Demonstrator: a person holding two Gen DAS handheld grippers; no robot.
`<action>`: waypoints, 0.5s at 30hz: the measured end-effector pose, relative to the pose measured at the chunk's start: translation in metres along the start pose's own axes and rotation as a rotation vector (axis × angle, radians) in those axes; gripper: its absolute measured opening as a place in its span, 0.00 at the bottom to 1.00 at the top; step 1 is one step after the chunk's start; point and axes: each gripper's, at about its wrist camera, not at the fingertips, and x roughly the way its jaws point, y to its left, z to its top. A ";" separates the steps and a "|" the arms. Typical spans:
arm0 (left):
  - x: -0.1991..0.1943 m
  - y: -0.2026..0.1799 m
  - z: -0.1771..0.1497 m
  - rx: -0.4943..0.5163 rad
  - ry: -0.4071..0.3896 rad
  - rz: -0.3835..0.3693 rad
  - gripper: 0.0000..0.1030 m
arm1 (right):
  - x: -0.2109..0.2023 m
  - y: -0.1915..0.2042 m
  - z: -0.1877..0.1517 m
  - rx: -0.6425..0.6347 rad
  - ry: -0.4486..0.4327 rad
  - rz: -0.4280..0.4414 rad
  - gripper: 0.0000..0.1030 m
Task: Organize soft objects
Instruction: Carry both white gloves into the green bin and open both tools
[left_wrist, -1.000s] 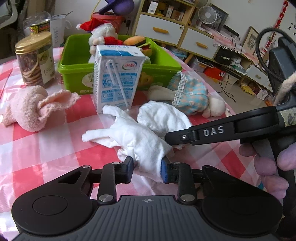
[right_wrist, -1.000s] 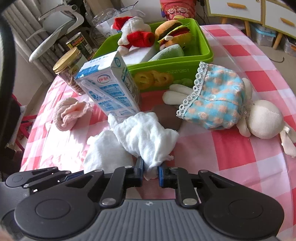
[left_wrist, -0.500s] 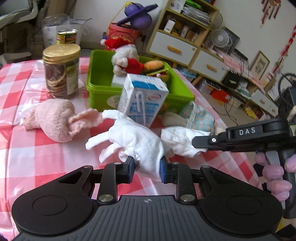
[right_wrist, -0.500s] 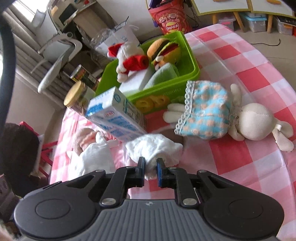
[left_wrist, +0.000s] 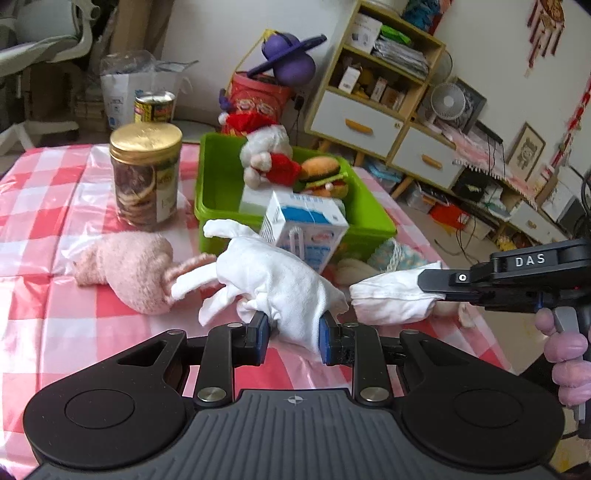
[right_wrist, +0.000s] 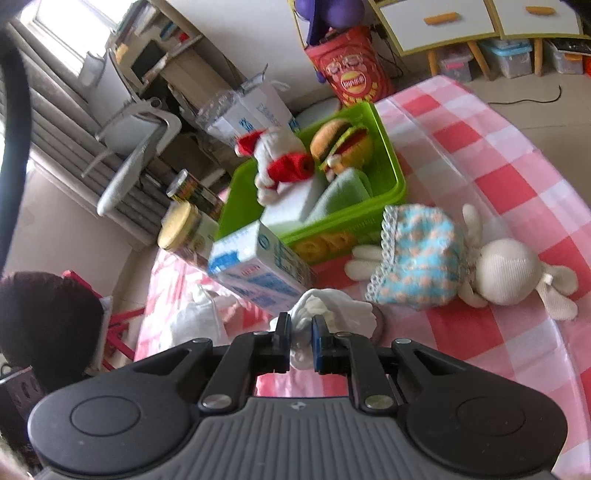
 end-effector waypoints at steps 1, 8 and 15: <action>-0.002 0.001 0.001 -0.003 -0.007 0.003 0.25 | -0.002 0.001 0.001 0.004 -0.008 0.006 0.00; -0.017 0.003 0.024 -0.019 -0.064 0.015 0.25 | -0.025 0.008 0.020 0.015 -0.100 0.044 0.00; -0.014 0.004 0.065 -0.006 -0.100 0.018 0.25 | -0.028 0.009 0.050 0.042 -0.166 0.041 0.00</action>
